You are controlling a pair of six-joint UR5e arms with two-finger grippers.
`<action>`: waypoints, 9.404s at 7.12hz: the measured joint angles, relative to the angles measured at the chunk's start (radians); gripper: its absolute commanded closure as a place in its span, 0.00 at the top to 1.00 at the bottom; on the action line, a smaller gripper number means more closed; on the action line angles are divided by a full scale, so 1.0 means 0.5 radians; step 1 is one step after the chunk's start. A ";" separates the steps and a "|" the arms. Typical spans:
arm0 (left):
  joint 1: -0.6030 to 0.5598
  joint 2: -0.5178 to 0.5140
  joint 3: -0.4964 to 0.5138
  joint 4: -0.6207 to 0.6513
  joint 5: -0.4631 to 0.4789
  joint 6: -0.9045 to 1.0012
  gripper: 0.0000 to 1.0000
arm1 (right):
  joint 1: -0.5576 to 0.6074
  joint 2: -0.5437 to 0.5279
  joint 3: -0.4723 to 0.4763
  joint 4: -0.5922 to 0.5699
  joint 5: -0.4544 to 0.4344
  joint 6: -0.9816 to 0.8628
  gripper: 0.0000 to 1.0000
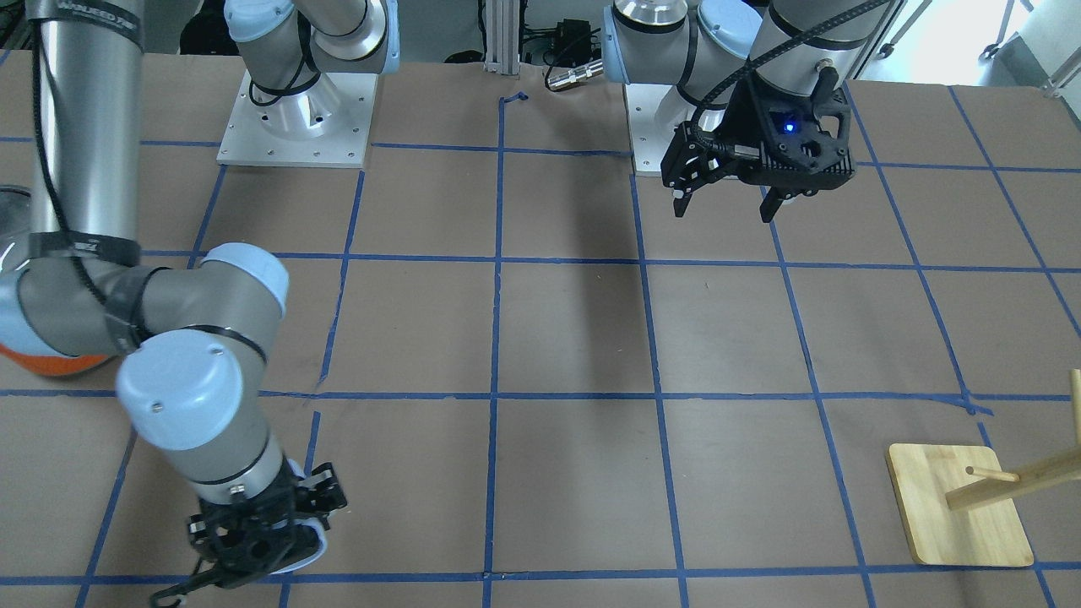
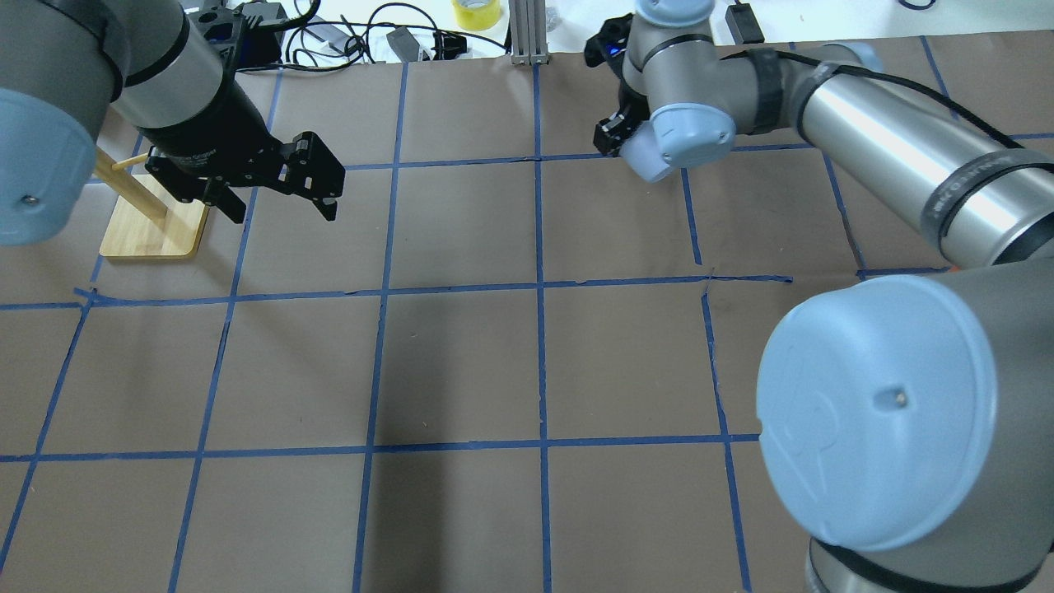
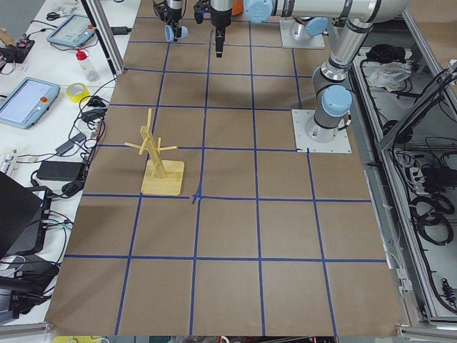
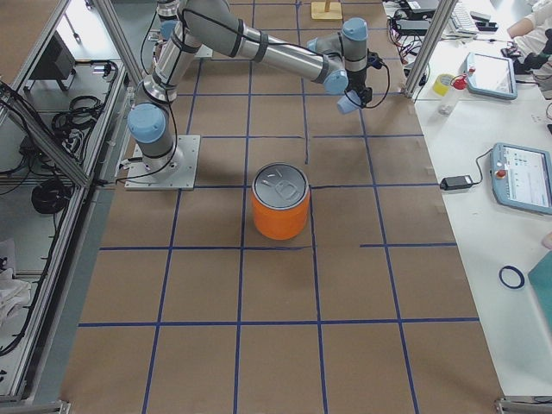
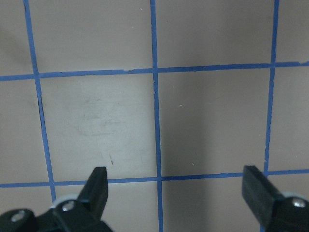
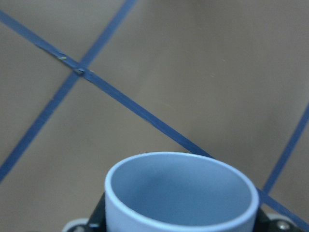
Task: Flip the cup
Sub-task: 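Lift the cup with the right gripper and carry it toward the left gripper, then rotate the right wrist and set the cup on its side on the table, then grasp the lying cup with the left gripper while the right arm withdraws, then turn the cup upright with the left gripper and place it on the table, then open the left gripper and raise it away from the upright cup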
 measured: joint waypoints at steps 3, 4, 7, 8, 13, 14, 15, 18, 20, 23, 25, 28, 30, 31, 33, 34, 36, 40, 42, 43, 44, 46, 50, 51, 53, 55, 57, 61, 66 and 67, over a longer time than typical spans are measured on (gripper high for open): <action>0.000 0.002 0.000 -0.001 0.000 0.000 1.00 | 0.258 0.041 0.013 -0.124 -0.001 -0.805 0.26; 0.000 0.003 -0.001 -0.001 0.001 0.000 1.00 | 0.330 0.050 0.022 -0.154 0.001 -1.039 0.28; 0.000 0.003 -0.003 -0.002 0.002 0.000 1.00 | 0.487 0.118 0.044 -0.175 0.019 -1.526 0.29; 0.000 0.003 -0.003 -0.002 0.002 0.000 1.00 | 0.506 0.143 0.053 -0.180 0.027 -1.594 0.31; 0.007 0.003 0.001 -0.002 -0.003 0.003 1.00 | 0.581 0.172 0.072 -0.198 0.133 -1.596 0.47; 0.027 -0.002 0.010 -0.003 -0.004 0.011 1.00 | 0.590 0.170 0.075 -0.196 0.133 -1.590 0.55; 0.061 -0.008 0.022 -0.002 -0.004 0.036 1.00 | 0.594 0.164 0.080 -0.190 0.131 -1.582 0.62; 0.166 -0.016 0.055 0.000 0.000 0.127 1.00 | 0.597 0.166 0.155 -0.197 0.137 -1.525 0.99; 0.192 -0.019 0.073 -0.001 0.001 0.224 1.00 | 0.597 0.156 0.186 -0.199 0.136 -1.509 1.00; 0.269 -0.050 0.100 -0.008 -0.315 0.274 1.00 | 0.596 0.085 0.170 -0.183 0.127 -1.493 1.00; 0.440 -0.145 0.069 -0.016 -0.560 0.315 1.00 | 0.566 -0.050 0.160 -0.087 0.124 -1.428 1.00; 0.563 -0.403 0.007 0.165 -0.619 0.440 1.00 | 0.395 -0.241 0.182 0.048 0.117 -1.081 1.00; 0.570 -0.590 -0.071 0.270 -0.817 0.539 1.00 | 0.118 -0.419 0.189 0.309 0.104 -0.637 1.00; 0.570 -0.673 -0.098 0.293 -0.990 0.593 1.00 | -0.055 -0.524 0.192 0.515 0.105 -0.456 1.00; 0.565 -0.844 -0.181 0.443 -1.337 0.637 1.00 | -0.291 -0.679 0.197 0.834 0.032 0.115 1.00; 0.552 -0.924 -0.225 0.559 -1.478 0.651 1.00 | -0.328 -0.773 0.198 0.972 -0.036 0.290 1.00; 0.473 -1.077 -0.269 0.736 -1.747 0.685 1.00 | -0.355 -0.968 0.205 1.261 -0.089 0.429 1.00; 0.288 -1.273 -0.276 0.791 -1.997 0.685 0.40 | -0.374 -1.056 0.206 1.422 -0.064 0.846 1.00; 0.251 -1.309 -0.273 0.789 -2.166 0.655 0.00 | -0.383 -1.055 0.218 1.399 -0.085 0.895 1.00; 0.242 -1.312 -0.271 0.784 -2.284 0.580 0.00 | -0.384 -1.057 0.221 1.403 -0.092 0.924 1.00; 0.233 -1.309 -0.270 0.789 -2.376 0.484 0.00 | -0.387 -1.058 0.222 1.407 -0.096 0.945 1.00; 0.227 -1.278 -0.252 0.800 -2.424 0.335 0.00 | -0.391 -1.058 0.225 1.408 -0.099 0.952 1.00; 0.203 -1.100 0.203 1.136 -1.452 -0.321 0.00 | -0.391 -1.059 0.226 1.405 -0.104 0.950 1.00; 0.178 -1.087 0.302 1.153 -1.124 -0.199 0.00 | -0.390 -1.059 0.226 1.410 -0.104 0.951 1.00; 0.116 -1.088 0.363 1.127 -0.463 0.399 0.00 | -0.386 -1.071 0.226 1.426 -0.102 0.953 1.00; 0.098 -1.092 0.330 1.079 0.064 0.903 0.00 | -0.381 -1.099 0.226 1.429 -0.096 0.954 1.00; 0.100 -1.099 0.297 1.082 0.209 1.052 0.00 | -0.379 -1.118 0.226 1.429 -0.092 0.950 1.00; 0.110 -1.092 0.176 1.129 0.224 1.064 1.00 | -0.379 -1.137 0.221 1.463 -0.147 0.955 1.00; 0.045 -0.858 0.234 0.804 0.204 0.998 1.00 | -0.373 -1.209 0.225 1.469 0.054 0.960 1.00; -0.004 -0.743 0.277 0.596 0.197 0.954 1.00 | -0.373 -1.211 0.226 1.472 0.053 0.959 1.00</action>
